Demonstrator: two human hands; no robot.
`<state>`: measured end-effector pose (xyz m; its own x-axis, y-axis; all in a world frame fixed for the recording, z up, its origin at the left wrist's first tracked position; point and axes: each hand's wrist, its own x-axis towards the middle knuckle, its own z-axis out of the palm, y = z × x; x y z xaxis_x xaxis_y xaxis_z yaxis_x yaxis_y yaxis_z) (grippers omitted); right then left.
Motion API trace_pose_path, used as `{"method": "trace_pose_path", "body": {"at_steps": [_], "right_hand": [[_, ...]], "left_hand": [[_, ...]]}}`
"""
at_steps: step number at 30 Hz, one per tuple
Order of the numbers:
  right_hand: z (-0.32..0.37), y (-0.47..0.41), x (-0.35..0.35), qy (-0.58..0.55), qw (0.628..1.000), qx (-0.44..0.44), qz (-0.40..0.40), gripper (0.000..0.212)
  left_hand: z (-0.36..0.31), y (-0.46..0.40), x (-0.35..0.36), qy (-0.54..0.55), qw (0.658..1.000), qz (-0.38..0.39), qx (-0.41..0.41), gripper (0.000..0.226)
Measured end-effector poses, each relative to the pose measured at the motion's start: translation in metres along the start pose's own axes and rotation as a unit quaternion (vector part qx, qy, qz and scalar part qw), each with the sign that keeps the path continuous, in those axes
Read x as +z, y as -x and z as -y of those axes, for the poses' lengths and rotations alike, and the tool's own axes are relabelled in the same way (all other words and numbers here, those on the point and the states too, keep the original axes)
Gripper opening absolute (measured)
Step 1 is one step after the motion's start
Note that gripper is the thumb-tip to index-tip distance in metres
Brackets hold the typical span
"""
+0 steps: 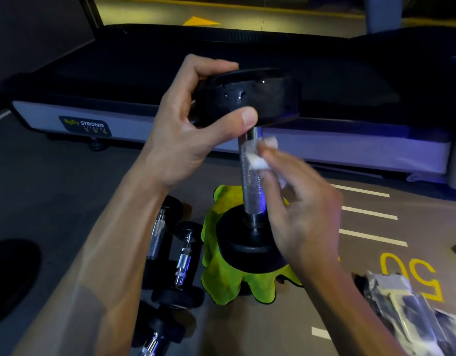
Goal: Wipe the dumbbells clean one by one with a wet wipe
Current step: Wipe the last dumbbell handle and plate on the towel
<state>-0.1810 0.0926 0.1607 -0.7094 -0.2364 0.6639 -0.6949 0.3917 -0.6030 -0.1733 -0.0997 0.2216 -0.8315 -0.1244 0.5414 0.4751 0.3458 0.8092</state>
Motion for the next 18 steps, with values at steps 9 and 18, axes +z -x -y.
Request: {"method": "trace_pose_path", "body": {"at_steps": [9,18], "right_hand": [[0.007,-0.003,0.004,-0.025,0.999,-0.024,0.000,0.035],[0.005,0.010,-0.010,0.044,0.995,-0.075,0.050,0.039]], "left_hand": [[-0.001,-0.001,0.002,0.004,1.000,0.004,0.005,0.049],[0.000,-0.004,0.007,0.018,1.000,0.004,0.003,0.049]]}}
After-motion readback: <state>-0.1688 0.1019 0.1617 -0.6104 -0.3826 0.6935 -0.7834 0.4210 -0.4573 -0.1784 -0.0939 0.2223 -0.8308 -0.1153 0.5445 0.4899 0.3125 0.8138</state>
